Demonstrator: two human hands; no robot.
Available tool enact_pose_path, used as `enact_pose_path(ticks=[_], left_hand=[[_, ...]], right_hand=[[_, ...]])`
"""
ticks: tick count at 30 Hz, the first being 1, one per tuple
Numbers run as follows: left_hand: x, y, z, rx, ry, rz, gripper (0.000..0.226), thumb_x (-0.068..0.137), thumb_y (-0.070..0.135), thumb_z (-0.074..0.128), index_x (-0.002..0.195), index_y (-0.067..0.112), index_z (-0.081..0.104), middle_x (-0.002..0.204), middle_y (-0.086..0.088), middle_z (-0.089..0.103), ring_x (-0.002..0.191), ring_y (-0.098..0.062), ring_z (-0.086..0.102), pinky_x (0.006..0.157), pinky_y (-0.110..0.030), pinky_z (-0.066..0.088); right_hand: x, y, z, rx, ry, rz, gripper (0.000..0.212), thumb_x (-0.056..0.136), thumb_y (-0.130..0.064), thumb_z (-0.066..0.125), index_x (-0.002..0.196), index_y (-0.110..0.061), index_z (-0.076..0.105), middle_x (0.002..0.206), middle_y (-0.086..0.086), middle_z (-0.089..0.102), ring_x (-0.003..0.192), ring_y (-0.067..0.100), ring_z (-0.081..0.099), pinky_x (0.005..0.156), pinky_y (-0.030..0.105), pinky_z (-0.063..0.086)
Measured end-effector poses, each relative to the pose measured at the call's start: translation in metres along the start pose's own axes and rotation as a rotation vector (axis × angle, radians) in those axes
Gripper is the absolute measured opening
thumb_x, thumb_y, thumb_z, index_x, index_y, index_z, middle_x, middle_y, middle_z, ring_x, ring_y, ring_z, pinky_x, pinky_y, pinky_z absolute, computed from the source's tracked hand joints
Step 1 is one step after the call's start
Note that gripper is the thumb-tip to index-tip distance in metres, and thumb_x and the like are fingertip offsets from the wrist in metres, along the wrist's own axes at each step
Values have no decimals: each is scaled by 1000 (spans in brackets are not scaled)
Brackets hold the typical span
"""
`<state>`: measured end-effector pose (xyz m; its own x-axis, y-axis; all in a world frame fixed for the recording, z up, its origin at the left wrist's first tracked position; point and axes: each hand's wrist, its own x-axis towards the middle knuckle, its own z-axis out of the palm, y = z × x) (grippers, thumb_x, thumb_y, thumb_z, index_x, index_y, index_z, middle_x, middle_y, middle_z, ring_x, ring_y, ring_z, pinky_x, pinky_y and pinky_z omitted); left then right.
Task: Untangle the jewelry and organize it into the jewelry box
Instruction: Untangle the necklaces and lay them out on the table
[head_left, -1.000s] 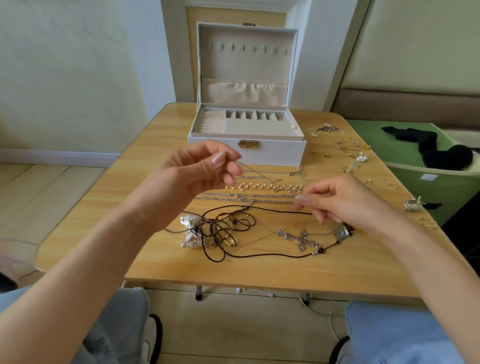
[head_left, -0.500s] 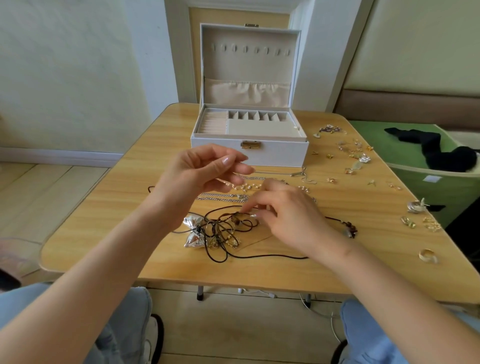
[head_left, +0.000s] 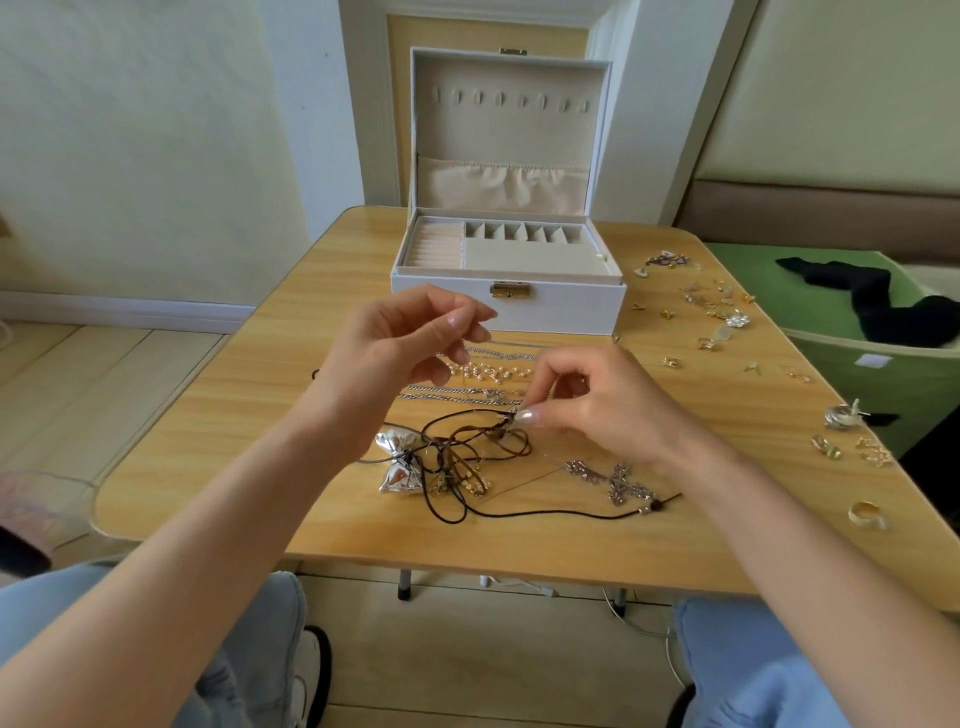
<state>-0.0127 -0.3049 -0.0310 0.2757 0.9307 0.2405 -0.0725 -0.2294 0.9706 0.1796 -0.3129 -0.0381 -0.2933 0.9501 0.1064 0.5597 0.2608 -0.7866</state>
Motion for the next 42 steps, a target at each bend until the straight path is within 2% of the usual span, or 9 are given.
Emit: enact_pose_path(ticks=[5,8,11,16,26,29,34,37,42], left_hand=[[-1,-2,6,-21,0,-17,19,73,17,63,89,8,63,73,1,71,61,-6,59,54,-15,46],[-3,-3,11,-55,-51,-18,16,72,12,62,87,6,62,77,-3,72,65,-9,64,58,-17,51],[-5,-1,16,-69,-92,-9,13,75,9,61,88,5,63,77,-4,72,67,-10,65,59,-19,53],[-9,3,21,-20,-110,22,12,75,11,62,86,6,60,75,-3,71,66,-11,64,55,-20,50],[-10,-3,26,-4,-116,12,10,87,-1,55,88,5,62,80,-8,67,71,-12,62,61,-22,52],[-11,-3,30,63,-108,17,14,79,12,65,91,7,65,91,-17,68,79,-16,63,64,-23,53],[-13,-5,40,223,-132,27,28,68,32,69,89,13,68,92,-8,70,81,-21,62,63,-26,50],[-13,-6,43,260,-120,38,28,69,34,68,82,9,67,83,-8,70,78,-25,63,73,-33,50],[-13,-3,41,285,-93,65,26,72,37,65,81,12,67,80,-4,72,71,-21,60,73,-40,51]], right_hand=[[-6,-3,-14,471,29,50,10,81,9,58,75,3,55,70,16,65,51,19,57,42,24,44],[-8,-8,-22,621,55,5,10,82,6,59,77,-1,54,69,16,66,56,22,61,49,25,50],[-11,-9,-26,589,75,-29,13,74,-5,70,78,-3,57,66,8,64,59,16,59,50,23,49],[-15,-12,-30,601,103,-24,14,68,-12,66,76,-4,59,61,2,60,50,11,51,41,18,39],[-20,-13,-35,642,-34,31,12,67,-8,72,71,-7,60,62,4,56,46,10,47,37,16,33],[-21,-13,-34,628,-35,42,10,67,-12,69,72,-6,62,59,3,50,46,10,45,37,16,31],[-23,-17,-31,581,-32,40,18,65,-15,73,75,-5,63,57,0,56,44,9,45,36,16,32],[-21,-16,-30,575,-3,41,17,67,-15,68,78,-3,63,58,2,55,44,9,45,35,16,33],[-22,-14,-33,607,13,42,13,66,-13,68,73,-4,62,55,6,52,46,11,49,36,17,36]])
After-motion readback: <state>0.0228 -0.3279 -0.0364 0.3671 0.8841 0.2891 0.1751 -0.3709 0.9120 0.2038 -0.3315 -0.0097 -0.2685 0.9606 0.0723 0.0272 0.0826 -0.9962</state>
